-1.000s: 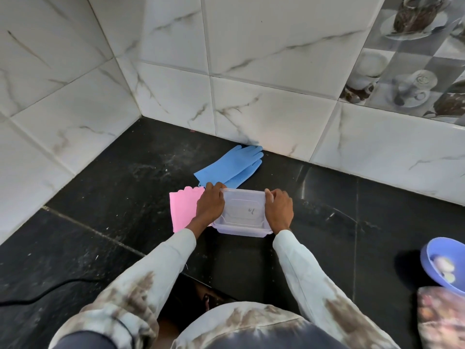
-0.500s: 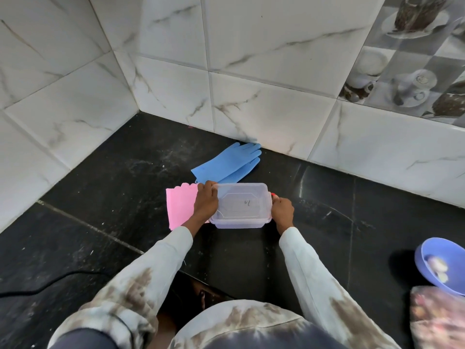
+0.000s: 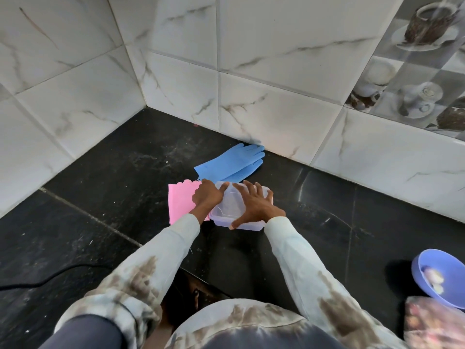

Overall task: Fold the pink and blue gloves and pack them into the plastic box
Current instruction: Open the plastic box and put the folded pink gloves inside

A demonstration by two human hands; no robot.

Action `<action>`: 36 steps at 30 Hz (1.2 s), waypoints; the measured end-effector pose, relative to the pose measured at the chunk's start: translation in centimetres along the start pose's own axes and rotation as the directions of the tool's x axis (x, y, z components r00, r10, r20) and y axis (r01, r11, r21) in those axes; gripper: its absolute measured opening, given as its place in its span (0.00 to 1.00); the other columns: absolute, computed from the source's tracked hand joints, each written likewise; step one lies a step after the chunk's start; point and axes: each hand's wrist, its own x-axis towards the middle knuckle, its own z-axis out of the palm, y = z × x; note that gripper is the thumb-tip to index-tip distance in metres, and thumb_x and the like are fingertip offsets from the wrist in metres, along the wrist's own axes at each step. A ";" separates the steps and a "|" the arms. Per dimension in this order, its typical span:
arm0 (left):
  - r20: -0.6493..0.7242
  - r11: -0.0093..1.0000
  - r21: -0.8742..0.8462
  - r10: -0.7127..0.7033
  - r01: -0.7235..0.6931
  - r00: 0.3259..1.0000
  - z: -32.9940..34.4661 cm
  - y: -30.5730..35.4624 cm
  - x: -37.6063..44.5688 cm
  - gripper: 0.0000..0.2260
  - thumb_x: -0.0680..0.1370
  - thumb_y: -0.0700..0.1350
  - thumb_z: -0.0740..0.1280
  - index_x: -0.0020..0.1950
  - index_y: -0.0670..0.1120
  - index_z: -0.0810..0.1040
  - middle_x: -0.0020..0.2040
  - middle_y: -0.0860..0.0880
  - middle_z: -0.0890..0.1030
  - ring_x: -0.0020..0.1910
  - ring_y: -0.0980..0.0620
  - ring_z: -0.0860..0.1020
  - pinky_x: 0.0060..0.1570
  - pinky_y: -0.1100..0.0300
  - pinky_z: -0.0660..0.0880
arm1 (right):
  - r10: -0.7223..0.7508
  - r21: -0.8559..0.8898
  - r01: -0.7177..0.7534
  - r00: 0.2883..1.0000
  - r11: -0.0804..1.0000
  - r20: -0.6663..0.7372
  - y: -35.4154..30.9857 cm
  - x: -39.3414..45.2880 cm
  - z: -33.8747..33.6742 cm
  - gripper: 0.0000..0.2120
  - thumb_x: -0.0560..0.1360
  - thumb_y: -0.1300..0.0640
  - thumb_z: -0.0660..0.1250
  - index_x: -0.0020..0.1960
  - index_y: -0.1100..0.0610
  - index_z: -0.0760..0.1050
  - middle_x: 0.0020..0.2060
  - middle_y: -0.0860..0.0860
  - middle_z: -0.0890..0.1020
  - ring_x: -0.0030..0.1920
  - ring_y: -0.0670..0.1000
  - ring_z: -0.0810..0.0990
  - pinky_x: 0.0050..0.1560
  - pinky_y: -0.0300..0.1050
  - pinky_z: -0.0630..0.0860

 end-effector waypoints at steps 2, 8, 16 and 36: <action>0.041 1.000 -0.030 0.006 -0.005 0.999 -0.2 0.1 0.0 0.34 0.85 0.65 0.62 0.81 0.42 0.67 0.77 0.42 0.76 0.74 0.40 0.78 0.72 0.48 0.76 | 0.052 -0.036 -0.051 0.998 0.998 0.029 0.2 -0.2 0.0 0.66 0.62 0.32 0.82 0.85 0.40 0.41 0.86 0.49 0.46 0.86 0.63 0.42 0.81 0.74 0.39; 0.088 0.930 -0.367 0.031 0.004 0.996 -1.0 0.9 -0.6 0.27 0.87 0.57 0.64 0.81 0.43 0.68 0.80 0.42 0.74 0.78 0.41 0.75 0.77 0.48 0.72 | 0.295 -0.029 -0.306 0.935 0.952 -0.197 -0.7 -1.5 1.6 0.66 0.63 0.27 0.77 0.86 0.49 0.43 0.83 0.62 0.54 0.82 0.69 0.57 0.81 0.69 0.52; 0.316 0.840 -0.501 -0.046 0.208 0.948 -0.6 2.0 -1.8 0.27 0.89 0.61 0.55 0.77 0.43 0.73 0.71 0.38 0.82 0.65 0.37 0.85 0.68 0.43 0.82 | 0.405 0.039 -0.407 0.887 0.913 -0.223 -2.3 -1.4 2.1 0.70 0.64 0.23 0.73 0.86 0.55 0.37 0.84 0.67 0.42 0.83 0.73 0.54 0.81 0.71 0.52; 0.226 0.796 -0.604 0.136 0.029 0.964 -0.1 0.0 -2.0 0.23 0.89 0.56 0.56 0.80 0.47 0.71 0.79 0.42 0.75 0.74 0.37 0.78 0.74 0.38 0.77 | 0.329 0.331 -0.262 0.930 0.907 -0.166 -2.5 -1.7 1.2 0.50 0.71 0.22 0.64 0.85 0.39 0.50 0.86 0.57 0.49 0.83 0.73 0.53 0.80 0.74 0.47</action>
